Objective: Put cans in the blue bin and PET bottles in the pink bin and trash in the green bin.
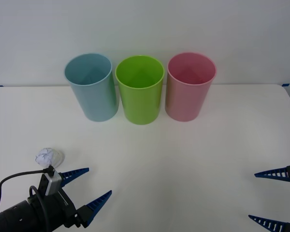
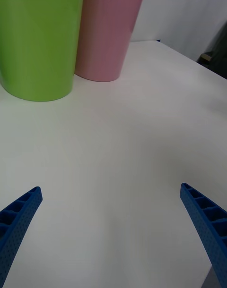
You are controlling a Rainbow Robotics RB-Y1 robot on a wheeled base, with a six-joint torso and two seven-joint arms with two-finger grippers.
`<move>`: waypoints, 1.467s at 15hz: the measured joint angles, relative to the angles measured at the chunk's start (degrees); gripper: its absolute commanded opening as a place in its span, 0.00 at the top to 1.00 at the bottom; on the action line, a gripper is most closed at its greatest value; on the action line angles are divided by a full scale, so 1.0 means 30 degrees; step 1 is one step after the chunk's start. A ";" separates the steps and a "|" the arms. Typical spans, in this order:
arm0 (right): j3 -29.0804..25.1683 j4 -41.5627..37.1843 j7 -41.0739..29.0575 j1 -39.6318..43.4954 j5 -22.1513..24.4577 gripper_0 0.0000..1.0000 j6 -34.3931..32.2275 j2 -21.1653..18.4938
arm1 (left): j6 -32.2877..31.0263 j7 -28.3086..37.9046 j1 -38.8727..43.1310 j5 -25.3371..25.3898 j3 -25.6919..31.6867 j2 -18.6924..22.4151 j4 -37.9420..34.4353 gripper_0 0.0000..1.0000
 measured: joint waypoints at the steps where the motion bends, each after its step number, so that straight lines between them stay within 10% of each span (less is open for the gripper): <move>1: 0.0000 0.0000 0.0000 0.0000 0.0000 0.00 0.0000 0.0000 | 0.0000 0.0000 0.0000 0.0000 0.0000 0.0000 0.0000 0.00; 22: 0.0000 0.0000 0.0000 0.0000 0.0000 0.00 0.0000 0.0000 | -0.0253 0.0045 0.0117 0.0323 0.0386 -0.0040 -0.0156 0.00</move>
